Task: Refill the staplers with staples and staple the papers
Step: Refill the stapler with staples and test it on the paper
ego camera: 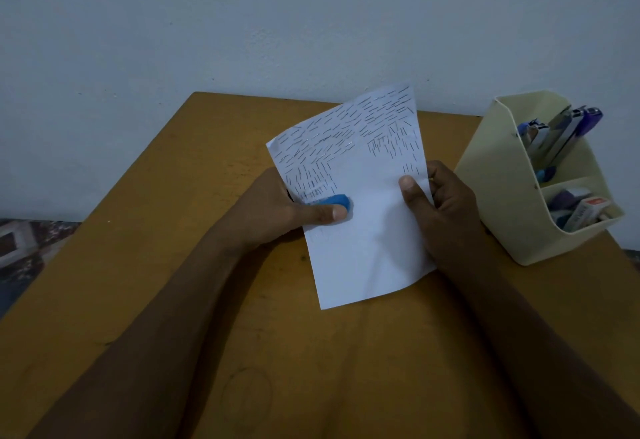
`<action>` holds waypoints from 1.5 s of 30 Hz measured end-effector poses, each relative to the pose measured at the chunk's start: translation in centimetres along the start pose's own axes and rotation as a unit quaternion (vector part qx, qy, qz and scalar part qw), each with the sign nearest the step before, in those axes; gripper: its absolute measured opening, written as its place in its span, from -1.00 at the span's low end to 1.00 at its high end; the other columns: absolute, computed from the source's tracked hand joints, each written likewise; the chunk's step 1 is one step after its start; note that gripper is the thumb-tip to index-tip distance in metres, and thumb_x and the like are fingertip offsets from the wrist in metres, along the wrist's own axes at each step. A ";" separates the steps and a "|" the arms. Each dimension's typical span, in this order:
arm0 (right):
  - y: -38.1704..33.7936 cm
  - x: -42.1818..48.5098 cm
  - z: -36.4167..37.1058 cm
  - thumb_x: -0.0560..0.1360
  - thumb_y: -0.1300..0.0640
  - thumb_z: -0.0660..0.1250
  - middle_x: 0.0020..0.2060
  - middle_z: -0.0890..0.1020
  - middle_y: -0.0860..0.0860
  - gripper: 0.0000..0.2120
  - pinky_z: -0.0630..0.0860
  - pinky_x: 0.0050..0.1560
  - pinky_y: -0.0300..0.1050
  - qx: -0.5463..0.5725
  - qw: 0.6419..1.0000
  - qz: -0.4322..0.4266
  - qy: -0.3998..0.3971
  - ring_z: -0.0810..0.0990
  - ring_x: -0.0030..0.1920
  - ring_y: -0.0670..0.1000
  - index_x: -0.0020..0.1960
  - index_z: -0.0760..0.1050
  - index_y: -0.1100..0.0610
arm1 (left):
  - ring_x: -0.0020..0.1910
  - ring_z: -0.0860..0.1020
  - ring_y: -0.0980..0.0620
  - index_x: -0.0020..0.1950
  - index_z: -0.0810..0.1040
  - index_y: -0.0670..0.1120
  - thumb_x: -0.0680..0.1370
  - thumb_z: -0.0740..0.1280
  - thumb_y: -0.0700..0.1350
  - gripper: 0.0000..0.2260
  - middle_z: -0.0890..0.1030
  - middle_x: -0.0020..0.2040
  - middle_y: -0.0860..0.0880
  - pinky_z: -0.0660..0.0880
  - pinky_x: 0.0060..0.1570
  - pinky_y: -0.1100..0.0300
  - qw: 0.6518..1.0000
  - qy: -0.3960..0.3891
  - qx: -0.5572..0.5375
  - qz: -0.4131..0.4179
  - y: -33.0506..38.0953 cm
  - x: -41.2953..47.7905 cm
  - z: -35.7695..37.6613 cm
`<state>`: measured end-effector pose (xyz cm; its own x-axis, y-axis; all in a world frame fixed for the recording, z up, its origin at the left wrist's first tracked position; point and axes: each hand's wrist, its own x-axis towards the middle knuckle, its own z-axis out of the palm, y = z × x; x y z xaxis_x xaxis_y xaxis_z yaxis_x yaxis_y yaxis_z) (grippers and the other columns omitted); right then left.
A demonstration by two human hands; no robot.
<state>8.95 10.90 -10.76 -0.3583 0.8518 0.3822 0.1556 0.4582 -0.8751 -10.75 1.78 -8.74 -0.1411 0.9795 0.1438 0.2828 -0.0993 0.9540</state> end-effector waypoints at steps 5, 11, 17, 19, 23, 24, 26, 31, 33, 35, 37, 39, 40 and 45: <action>0.0 0.0 -0.1 0.56 0.18 0.24 -0.03 0.61 -0.08 -0.90 0.48 -0.13 -0.42 0.006 1.000 0.002 0.010 0.58 -0.07 -0.22 0.06 0.49 0.12 | -0.04 0.63 0.19 0.05 0.53 0.09 0.32 0.51 -0.02 -0.66 0.66 -0.04 0.16 0.58 -0.18 0.31 1.000 -0.013 0.003 -0.017 0.1 -0.1 -0.1; 0.0 0.0 -0.1 0.56 0.18 0.24 -0.02 0.62 -0.04 -0.89 0.50 -0.12 -0.39 0.014 1.000 0.007 0.012 0.59 -0.06 -0.17 0.06 0.49 0.15 | -0.10 0.64 0.23 -0.02 0.53 0.12 0.39 0.47 -0.06 -0.78 0.65 -0.12 0.26 0.52 -0.28 0.39 1.000 -0.007 -0.013 -0.017 0.2 -0.3 -0.1; 0.1 0.0 -0.1 0.57 0.19 0.24 -0.02 0.63 -0.03 -0.88 0.53 -0.11 -0.34 0.019 1.000 0.011 0.010 0.61 -0.06 -0.16 0.07 0.50 0.16 | -0.15 0.63 0.24 -0.05 0.55 0.10 0.42 0.44 -0.04 -0.84 0.65 -0.16 0.27 0.46 -0.34 0.43 1.000 0.005 -0.008 -0.019 0.2 -0.2 -0.2; 0.2 0.0 -0.1 0.56 0.19 0.24 -0.02 0.63 -0.03 -0.87 0.53 -0.12 -0.35 0.017 1.000 0.009 0.010 0.60 -0.07 -0.17 0.07 0.50 0.18 | -0.11 0.63 0.20 -0.04 0.55 0.12 0.41 0.44 -0.03 -0.83 0.65 -0.12 0.24 0.48 -0.31 0.41 1.000 0.008 -0.011 -0.014 0.0 -0.2 -0.1; 0.1 0.0 0.0 0.56 0.18 0.24 0.00 0.63 -0.01 -0.86 0.53 -0.09 -0.36 0.013 1.000 0.007 0.007 0.60 -0.04 -0.14 0.09 0.49 0.19 | -0.01 0.64 0.11 -0.02 0.57 0.12 0.39 0.46 -0.04 -0.80 0.66 0.00 0.12 0.59 -0.17 0.26 1.000 0.016 -0.018 -0.001 -0.3 -0.1 0.0; 0.1 0.0 0.0 0.56 0.18 0.24 0.00 0.63 -0.01 -0.86 0.53 -0.09 -0.36 0.012 1.000 0.006 0.005 0.60 -0.05 -0.15 0.09 0.49 0.19 | 0.01 0.64 0.10 -0.01 0.57 0.12 0.38 0.47 -0.04 -0.78 0.66 0.02 0.10 0.61 -0.11 0.21 1.000 0.018 -0.019 0.003 -0.3 -0.1 0.0; 0.1 0.0 0.0 0.56 0.18 0.24 0.00 0.62 -0.01 -0.84 0.53 -0.10 -0.37 0.003 1.000 0.004 0.002 0.60 -0.05 -0.14 0.09 0.49 0.21 | 0.03 0.63 0.08 0.02 0.56 0.12 0.39 0.48 -0.08 -0.75 0.66 0.04 0.07 0.62 -0.05 0.15 1.000 0.023 -0.019 0.008 -0.5 0.0 0.0; 0.2 0.0 0.0 0.57 0.18 0.24 -0.01 0.63 -0.01 -0.87 0.54 -0.09 -0.32 0.008 1.000 0.006 0.004 0.60 -0.05 -0.13 0.08 0.50 0.17 | 0.00 0.64 0.13 0.01 0.57 0.12 0.38 0.49 -0.08 -0.74 0.67 0.01 0.14 0.61 -0.11 0.19 1.000 0.025 -0.013 0.005 -0.4 0.0 0.0; 0.2 0.0 0.0 0.57 0.18 0.24 0.00 0.62 -0.03 -0.88 0.52 -0.09 -0.36 0.012 1.000 0.006 0.008 0.60 -0.03 -0.16 0.08 0.49 0.14 | -0.03 0.63 0.18 -0.01 0.56 0.12 0.35 0.49 -0.04 -0.75 0.66 -0.05 0.22 0.58 -0.17 0.29 1.000 0.018 -0.006 0.004 -0.2 0.0 0.0; 0.1 0.0 0.0 0.57 0.18 0.23 0.00 0.62 -0.06 -0.89 0.50 -0.12 -0.40 0.015 1.000 0.006 0.011 0.59 -0.03 -0.20 0.07 0.48 0.13 | -0.05 0.63 0.21 -0.01 0.57 0.09 0.35 0.50 -0.04 -0.75 0.67 -0.08 0.22 0.55 -0.21 0.35 1.000 0.011 0.002 -0.005 -0.1 0.0 -0.2; 0.2 0.0 0.0 0.57 0.18 0.23 -0.01 0.61 -0.10 -0.90 0.50 -0.12 -0.40 0.022 1.000 0.010 0.011 0.59 -0.03 -0.20 0.06 0.48 0.12 | -0.05 0.64 0.20 0.04 0.60 0.02 0.35 0.52 -0.07 -0.71 0.67 -0.04 0.16 0.55 -0.20 0.35 1.000 -0.001 0.017 -0.015 -0.2 0.0 -0.3; 0.3 0.1 0.0 0.57 0.17 0.23 0.01 0.62 -0.07 -0.89 0.52 -0.10 -0.36 0.023 1.000 0.013 0.015 0.60 -0.02 -0.17 0.07 0.48 0.13 | -0.04 0.64 0.20 0.08 0.62 -0.01 0.36 0.53 -0.07 -0.69 0.67 0.00 0.14 0.57 -0.17 0.34 0.999 -0.017 0.032 -0.022 -0.2 0.1 -0.4; 0.4 0.1 0.0 0.57 0.17 0.23 0.01 0.63 -0.03 -0.89 0.53 -0.09 -0.34 0.022 0.999 0.015 0.019 0.60 -0.02 -0.15 0.07 0.48 0.14 | -0.04 0.64 0.20 0.08 0.63 -0.01 0.36 0.52 -0.07 -0.70 0.67 0.01 0.15 0.58 -0.15 0.33 0.999 -0.025 0.034 -0.025 -0.2 0.1 -0.4; 0.5 0.2 -0.1 0.57 0.17 0.24 0.00 0.63 -0.04 -0.88 0.55 -0.08 -0.31 0.020 0.999 0.016 0.028 0.60 -0.03 -0.14 0.07 0.49 0.14 | -0.05 0.65 0.21 0.01 0.63 0.07 0.39 0.49 -0.07 -0.78 0.68 -0.02 0.20 0.53 -0.20 0.39 0.999 -0.025 0.008 -0.033 0.0 0.0 -0.4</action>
<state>9.05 11.32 -11.06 -0.3016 0.8792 0.3689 0.1285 0.4208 -0.8980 -11.17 1.69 -8.66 -0.1130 0.9913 0.0669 0.2897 -0.0315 0.9566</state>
